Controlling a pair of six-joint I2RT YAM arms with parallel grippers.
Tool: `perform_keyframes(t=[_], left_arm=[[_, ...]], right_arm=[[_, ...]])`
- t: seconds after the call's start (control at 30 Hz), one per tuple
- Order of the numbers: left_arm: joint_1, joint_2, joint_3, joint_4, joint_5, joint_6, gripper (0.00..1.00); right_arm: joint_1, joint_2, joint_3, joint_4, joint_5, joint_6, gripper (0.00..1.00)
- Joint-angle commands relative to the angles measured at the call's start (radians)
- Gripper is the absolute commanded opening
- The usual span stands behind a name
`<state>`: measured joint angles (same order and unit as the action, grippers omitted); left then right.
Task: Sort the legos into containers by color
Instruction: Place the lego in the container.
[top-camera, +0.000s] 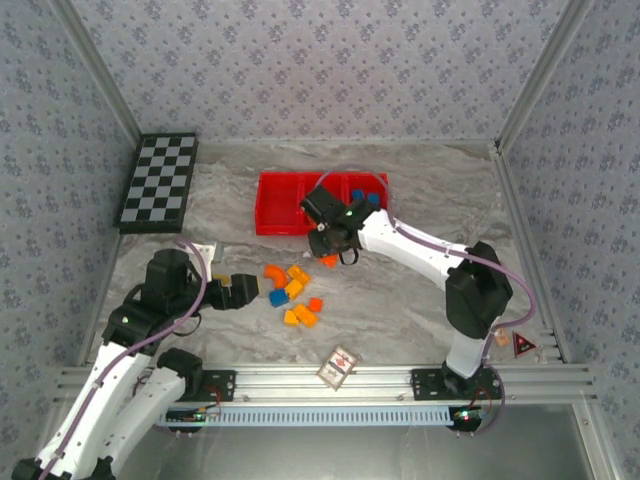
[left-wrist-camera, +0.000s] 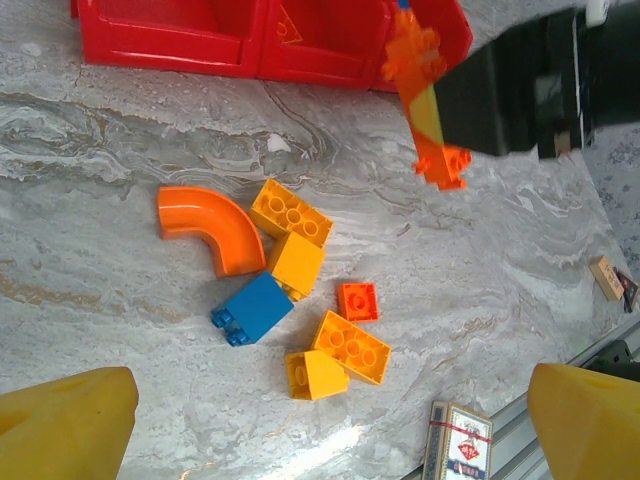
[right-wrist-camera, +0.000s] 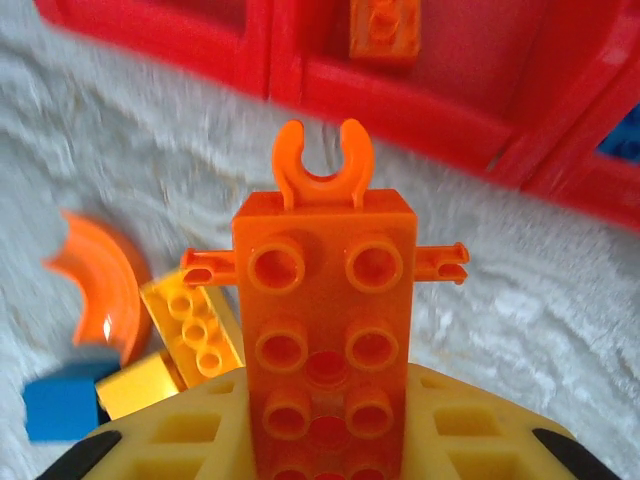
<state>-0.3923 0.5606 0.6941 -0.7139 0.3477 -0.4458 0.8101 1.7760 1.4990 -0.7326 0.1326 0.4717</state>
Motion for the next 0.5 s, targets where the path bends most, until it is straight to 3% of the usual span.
perform_keyframes(t=[0.0,0.47], left_arm=[[0.006,-0.014,0.002,-0.002,0.01,-0.005,1.0],[0.006,-0.027,0.0,0.005,0.026,-0.004,1.0]], right_arm=[[-0.036,-0.005,0.057,0.067,0.05,0.104,0.31],[-0.12,0.228,0.314,0.174,0.107,0.096,0.32]])
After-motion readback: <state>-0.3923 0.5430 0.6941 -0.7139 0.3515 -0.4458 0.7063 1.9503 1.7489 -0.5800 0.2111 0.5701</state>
